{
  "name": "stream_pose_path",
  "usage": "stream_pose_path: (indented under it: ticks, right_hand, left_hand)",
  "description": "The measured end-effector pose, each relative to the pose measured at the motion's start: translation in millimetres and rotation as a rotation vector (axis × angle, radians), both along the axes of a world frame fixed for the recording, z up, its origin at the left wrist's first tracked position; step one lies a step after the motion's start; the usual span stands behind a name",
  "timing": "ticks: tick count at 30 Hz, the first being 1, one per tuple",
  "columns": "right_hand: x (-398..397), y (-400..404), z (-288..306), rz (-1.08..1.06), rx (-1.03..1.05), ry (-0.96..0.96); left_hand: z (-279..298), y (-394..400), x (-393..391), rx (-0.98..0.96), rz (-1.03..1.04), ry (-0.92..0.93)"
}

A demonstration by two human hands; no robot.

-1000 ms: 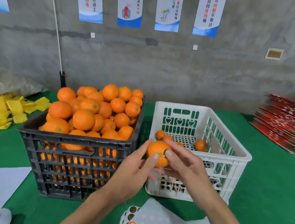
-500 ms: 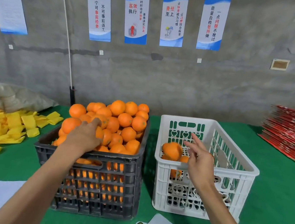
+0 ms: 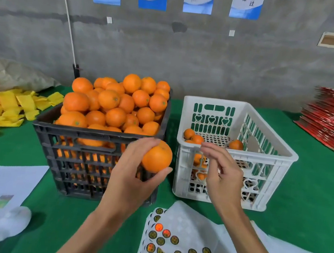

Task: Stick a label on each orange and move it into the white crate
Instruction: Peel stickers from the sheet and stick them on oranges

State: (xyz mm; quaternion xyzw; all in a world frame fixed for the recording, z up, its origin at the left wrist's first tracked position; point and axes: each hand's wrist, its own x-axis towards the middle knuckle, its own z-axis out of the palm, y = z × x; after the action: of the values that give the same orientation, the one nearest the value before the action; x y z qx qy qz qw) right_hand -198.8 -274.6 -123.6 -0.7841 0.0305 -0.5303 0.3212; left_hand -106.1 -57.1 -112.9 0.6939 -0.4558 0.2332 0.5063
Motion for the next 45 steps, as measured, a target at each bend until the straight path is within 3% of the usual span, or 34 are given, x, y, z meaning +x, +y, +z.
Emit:
stream_pose_path:
  ticks: [5, 8, 12, 16, 21, 26, 34, 45]
  right_hand:
    - [-27.3, 17.7, -57.8, 0.026, -0.048, 0.214]
    - [-46.6, 28.5, -87.0, 0.171, -0.048, 0.462]
    - [-63.8, 39.4, -120.3, 0.225, -0.296, 0.742]
    - [-69.0, 37.8, -128.7, 0.181, -0.381, 0.769]
    - [-67.0, 37.1, -137.2, 0.234, -0.158, 0.806]
    - [-62.2, 38.5, -137.6, 0.243, 0.226, 0.752]
    - [-66.0, 42.5, -137.5, 0.174, -0.011, 0.879]
    - [-67.1, 45.1, -139.2, 0.188, 0.185, 0.871]
  left_hand:
    - [-75.8, -5.7, -12.7, 0.136, -0.112, 0.254]
    - [-115.8, -3.9, -15.5, 0.187, -0.149, 0.469]
    - [-141.0, -1.7, -20.2, 0.19, -0.175, 0.621]
    - [-148.9, -2.6, -27.8, 0.123, -0.235, 0.749]
    - [-160.1, 0.6, -28.1, 0.175, -0.282, 0.826]
    - [-165.7, 0.6, -23.3, 0.237, -0.284, 0.81]
    - [-167.6, 0.4, -24.6, 0.208, -0.323, 0.826]
    - [-161.2, -1.3, -30.8, 0.184, -0.275, 0.803]
